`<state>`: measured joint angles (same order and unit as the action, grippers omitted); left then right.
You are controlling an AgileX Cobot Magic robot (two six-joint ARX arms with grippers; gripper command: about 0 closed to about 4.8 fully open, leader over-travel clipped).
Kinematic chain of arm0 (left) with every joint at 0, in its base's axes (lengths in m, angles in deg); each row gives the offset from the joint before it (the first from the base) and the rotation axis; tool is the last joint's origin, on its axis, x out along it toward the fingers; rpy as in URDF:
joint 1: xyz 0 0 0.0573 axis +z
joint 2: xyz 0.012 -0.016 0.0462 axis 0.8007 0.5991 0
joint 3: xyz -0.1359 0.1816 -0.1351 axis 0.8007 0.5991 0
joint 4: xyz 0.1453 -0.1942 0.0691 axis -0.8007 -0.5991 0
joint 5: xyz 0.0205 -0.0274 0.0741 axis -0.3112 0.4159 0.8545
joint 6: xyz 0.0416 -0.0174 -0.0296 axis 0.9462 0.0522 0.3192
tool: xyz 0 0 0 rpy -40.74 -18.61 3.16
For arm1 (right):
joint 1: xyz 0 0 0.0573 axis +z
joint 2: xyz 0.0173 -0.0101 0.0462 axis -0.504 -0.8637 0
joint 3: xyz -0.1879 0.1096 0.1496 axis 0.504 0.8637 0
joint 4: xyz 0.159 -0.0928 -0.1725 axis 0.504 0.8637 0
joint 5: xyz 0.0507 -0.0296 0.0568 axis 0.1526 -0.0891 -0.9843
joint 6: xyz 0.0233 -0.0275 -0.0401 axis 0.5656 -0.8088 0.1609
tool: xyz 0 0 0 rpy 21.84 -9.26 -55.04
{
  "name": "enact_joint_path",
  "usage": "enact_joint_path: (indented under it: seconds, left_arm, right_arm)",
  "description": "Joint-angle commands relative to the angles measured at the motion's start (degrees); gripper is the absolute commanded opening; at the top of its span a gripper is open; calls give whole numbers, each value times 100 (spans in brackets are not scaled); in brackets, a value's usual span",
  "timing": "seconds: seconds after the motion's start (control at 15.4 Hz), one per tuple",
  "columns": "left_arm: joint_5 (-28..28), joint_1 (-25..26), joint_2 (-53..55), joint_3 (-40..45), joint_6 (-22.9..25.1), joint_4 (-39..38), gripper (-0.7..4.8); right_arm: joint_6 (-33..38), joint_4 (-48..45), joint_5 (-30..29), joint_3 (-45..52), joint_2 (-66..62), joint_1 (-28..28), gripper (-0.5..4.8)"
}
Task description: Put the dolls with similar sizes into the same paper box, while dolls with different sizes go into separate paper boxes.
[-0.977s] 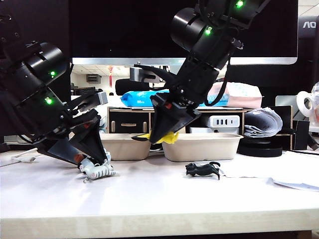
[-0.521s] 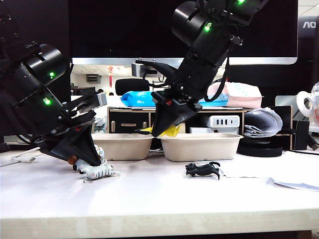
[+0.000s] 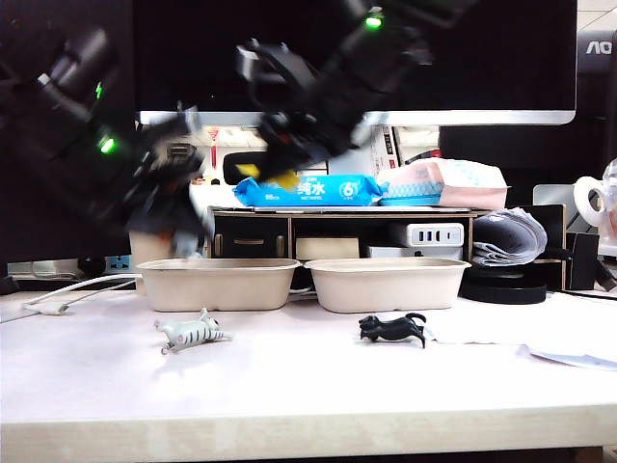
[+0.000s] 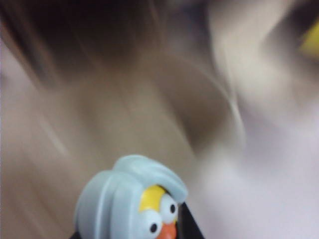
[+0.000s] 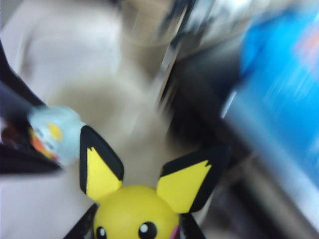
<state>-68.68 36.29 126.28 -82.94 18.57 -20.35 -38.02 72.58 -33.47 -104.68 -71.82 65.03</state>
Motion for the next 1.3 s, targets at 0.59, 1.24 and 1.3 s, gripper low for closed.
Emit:
enact_joint_path:
  seconds: [0.59,1.24,1.3]
  left_arm:
    - [94,450,804,-1073,-48,-98,350]
    - [-422,-634,46,-1036,1202,-3960,354]
    - [-31,-811,46,-1036,1097,-3960,354]
  right_arm:
    - [461,841,-267,-1561,-1145,-168,250]
    - [-170,4795,-238,-1143,-4,-181,252]
    - [-219,4734,-225,-868,-7,-181,253]
